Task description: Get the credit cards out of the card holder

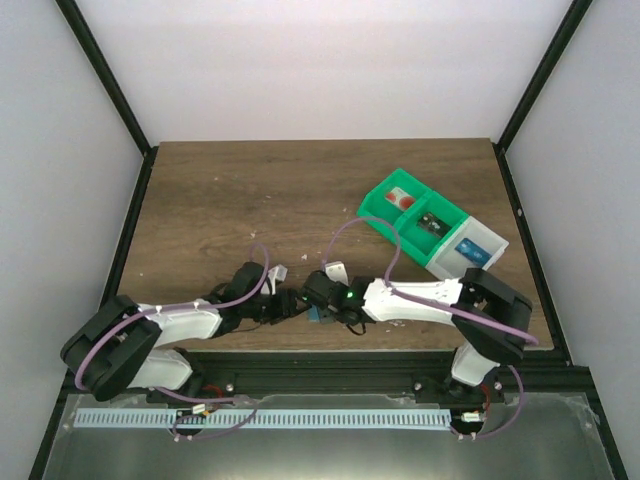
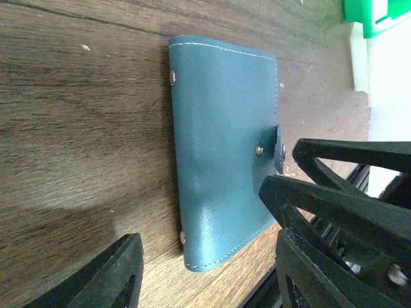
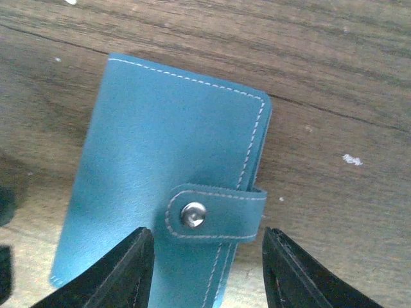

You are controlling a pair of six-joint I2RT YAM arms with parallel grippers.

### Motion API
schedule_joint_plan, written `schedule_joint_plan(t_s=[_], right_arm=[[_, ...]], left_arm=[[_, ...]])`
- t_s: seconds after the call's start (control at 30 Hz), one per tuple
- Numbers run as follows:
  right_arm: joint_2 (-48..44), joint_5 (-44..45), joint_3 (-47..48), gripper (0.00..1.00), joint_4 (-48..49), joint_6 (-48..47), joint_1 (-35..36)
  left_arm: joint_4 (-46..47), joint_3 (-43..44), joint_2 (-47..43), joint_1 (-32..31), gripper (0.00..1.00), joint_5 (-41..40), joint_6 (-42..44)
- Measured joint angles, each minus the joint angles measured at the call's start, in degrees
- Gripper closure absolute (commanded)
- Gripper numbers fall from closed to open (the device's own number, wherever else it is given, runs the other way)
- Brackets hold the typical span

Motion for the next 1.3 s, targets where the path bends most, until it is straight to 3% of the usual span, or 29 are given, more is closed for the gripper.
schedule_joint_plan(t_s=[0.13,0.33,0.53,0.77,1.03,1.3], right_arm=[[1.7,1.7,0.0,0.67,0.1,-1.0,0.0],[1.9,3.9,0.0,0.99,1.3,-2.1,0.0],[-2.1,5.0,-2.3,1.00,5.6,-4.4,0.0],[-10.7,2.0,-10.3,1.00,14.4,-5.4,0.0],[-18.1,-3.1,-13.9,1.00,22.0,-5.3,0.0],[-26.9,-5.5,-20.8,0.99,32.0,-2.4,0.0]], left_arm=[[1.1,-0.5,0.0,0.0,0.42,0.0,-0.4],[2.6,-1.2,0.8,0.0,0.43,0.1,-0.7],[2.5,-1.2,0.2,0.0,0.43,-0.1,-0.6],[-0.8,-1.1,-6.2,0.0,0.36,-2.6,-0.5],[-11.2,2.2,-16.4,3.2,0.23,-5.2,1.4],[-21.1,5.8,-21.8,4.1,0.18,-7.1,6.1]])
